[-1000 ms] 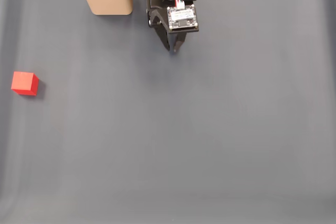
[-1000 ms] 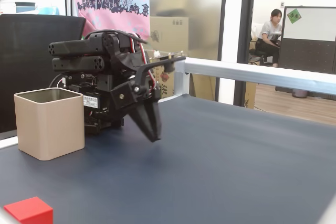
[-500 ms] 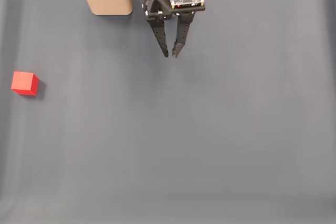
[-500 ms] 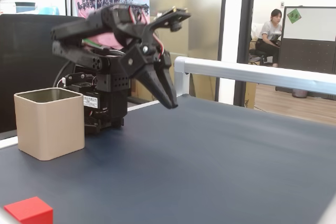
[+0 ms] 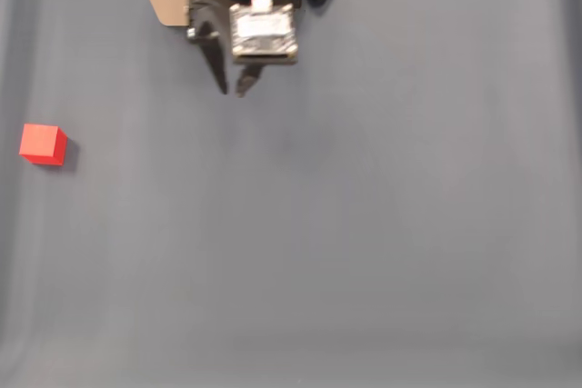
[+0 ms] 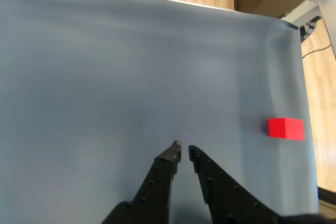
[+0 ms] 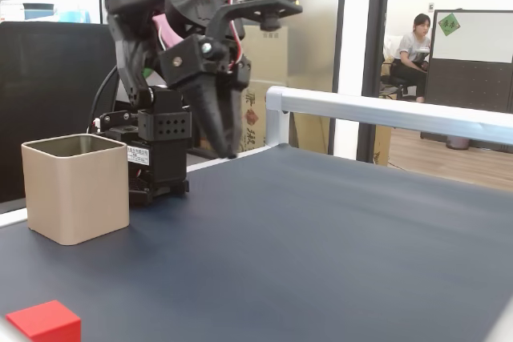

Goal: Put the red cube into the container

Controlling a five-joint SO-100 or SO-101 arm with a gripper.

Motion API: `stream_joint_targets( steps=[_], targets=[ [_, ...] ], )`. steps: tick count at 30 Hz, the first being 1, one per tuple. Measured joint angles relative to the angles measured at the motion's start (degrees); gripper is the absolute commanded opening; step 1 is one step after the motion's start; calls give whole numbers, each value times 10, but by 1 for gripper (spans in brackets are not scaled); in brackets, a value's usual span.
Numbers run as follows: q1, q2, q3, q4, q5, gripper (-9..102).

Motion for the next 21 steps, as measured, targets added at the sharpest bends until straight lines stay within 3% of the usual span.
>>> stream_joint_targets(
  steps=[21],
  targets=[
    [199, -391, -327, -88, -60, 2]
  ],
)
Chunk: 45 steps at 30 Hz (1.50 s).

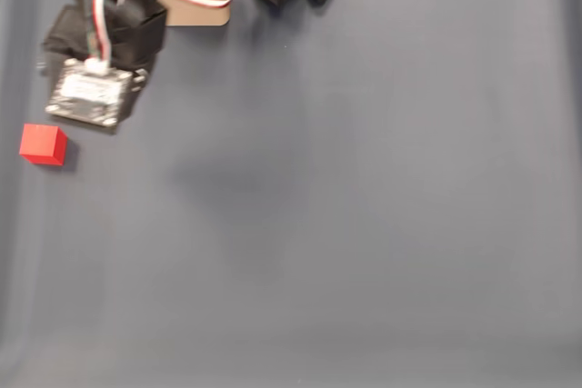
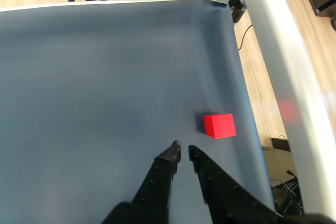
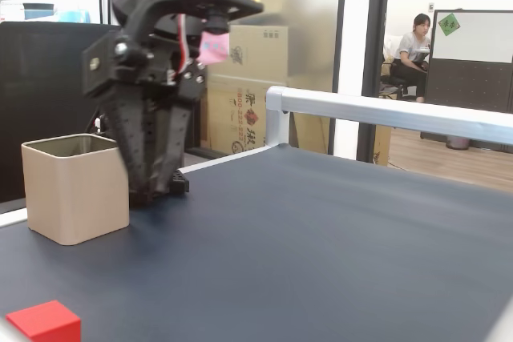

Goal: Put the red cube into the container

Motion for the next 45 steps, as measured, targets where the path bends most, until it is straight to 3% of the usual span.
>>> stream_joint_targets(
  steps=[4, 14, 21, 45],
  targets=[
    [24, -54, -43, -13, -14, 4],
    [87, -125, -69, -115, -56, 29],
    [111, -164, -69, -182, -103, 39],
    [132, -265, -71, -271, -152, 44]
  ],
)
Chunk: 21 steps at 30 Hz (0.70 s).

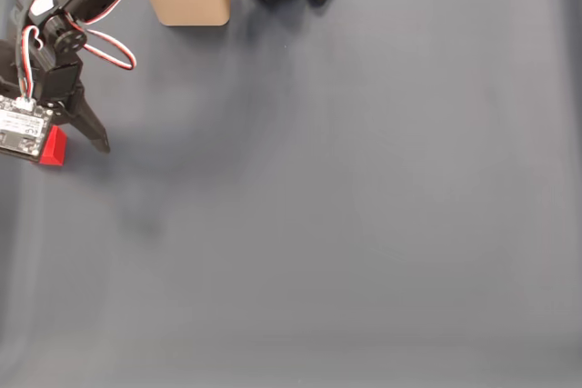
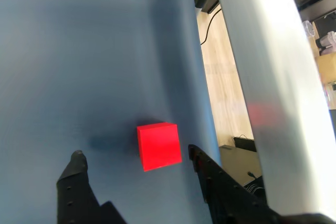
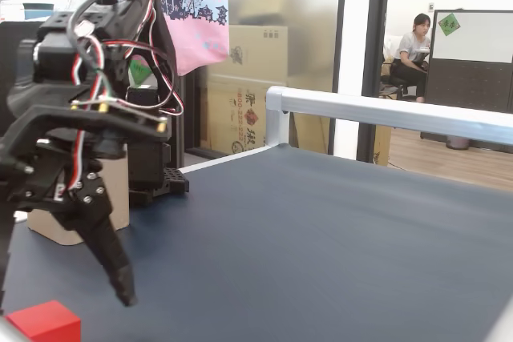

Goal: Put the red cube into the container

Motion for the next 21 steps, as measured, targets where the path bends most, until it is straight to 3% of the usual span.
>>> stream_joint_targets(
  steps=[21],
  targets=[
    [8, -23, 1, -18, 25, 44]
  ],
)
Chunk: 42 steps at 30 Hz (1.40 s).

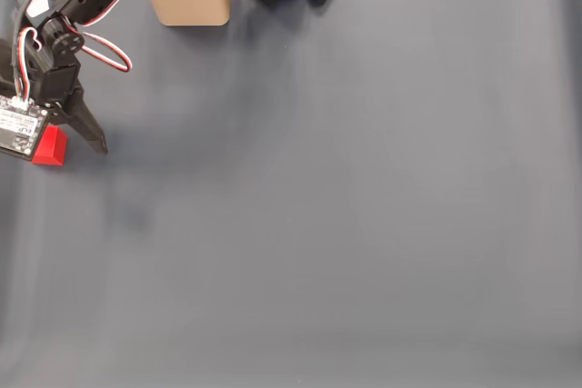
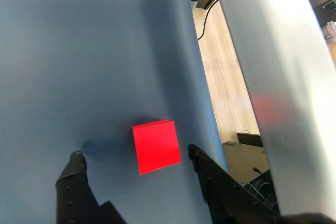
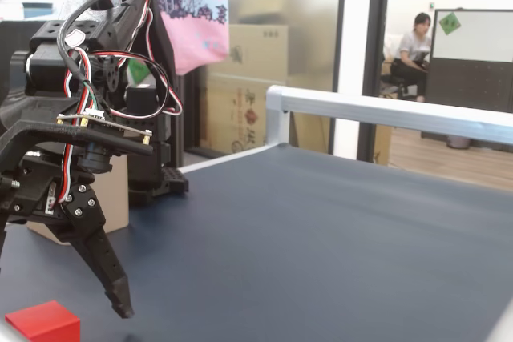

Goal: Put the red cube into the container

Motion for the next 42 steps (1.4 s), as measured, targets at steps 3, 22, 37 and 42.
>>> stream_joint_targets(
  steps=[3, 22, 37, 42],
  targets=[
    [-4, 0, 0, -2, 4, 44],
    [-21, 0, 22, -18, 44, 7],
    [-25, 0, 22, -24, 65, 0],
    [-33, 2, 30, -21, 96, 0]
  ],
)
